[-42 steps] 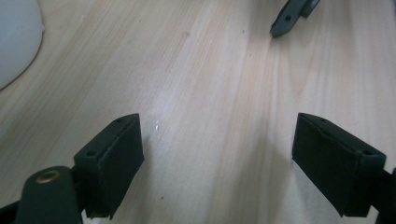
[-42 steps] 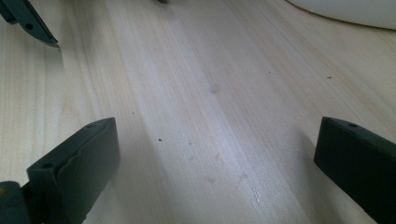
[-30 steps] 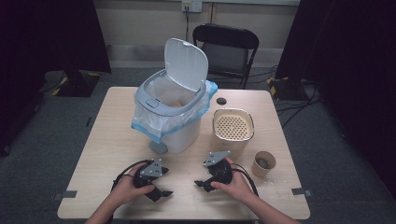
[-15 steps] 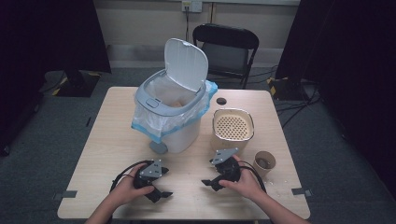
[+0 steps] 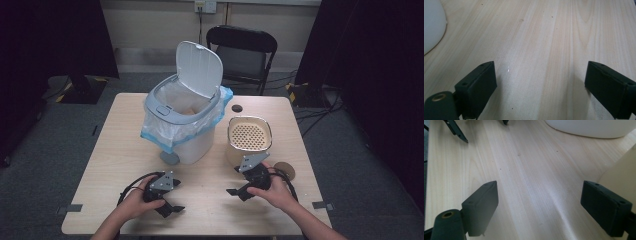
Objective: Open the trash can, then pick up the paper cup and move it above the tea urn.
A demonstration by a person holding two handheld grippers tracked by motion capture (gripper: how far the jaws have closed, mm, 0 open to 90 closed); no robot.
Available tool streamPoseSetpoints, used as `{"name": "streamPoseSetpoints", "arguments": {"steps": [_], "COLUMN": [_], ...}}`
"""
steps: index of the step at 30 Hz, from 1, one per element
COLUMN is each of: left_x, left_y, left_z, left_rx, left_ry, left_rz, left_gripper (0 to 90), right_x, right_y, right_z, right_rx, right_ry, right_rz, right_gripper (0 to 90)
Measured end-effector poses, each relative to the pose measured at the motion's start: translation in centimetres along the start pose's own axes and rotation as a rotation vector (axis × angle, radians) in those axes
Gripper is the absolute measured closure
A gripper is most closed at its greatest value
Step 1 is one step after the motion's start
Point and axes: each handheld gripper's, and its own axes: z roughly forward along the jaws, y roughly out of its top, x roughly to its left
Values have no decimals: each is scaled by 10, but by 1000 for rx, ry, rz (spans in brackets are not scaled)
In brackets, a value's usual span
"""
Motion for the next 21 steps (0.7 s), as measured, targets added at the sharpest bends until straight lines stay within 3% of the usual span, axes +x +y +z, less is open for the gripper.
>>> {"name": "streamPoseSetpoints", "arguments": {"steps": [21], "left_x": [0], "left_y": [0], "left_z": [1], "left_rx": [0], "left_ry": [-4], "left_rz": [8], "left_gripper": [50], "right_x": [-3], "right_y": [0], "right_z": [-34], "right_rx": [19], "right_ry": [12], "right_rz": [-13], "right_gripper": [141]}}
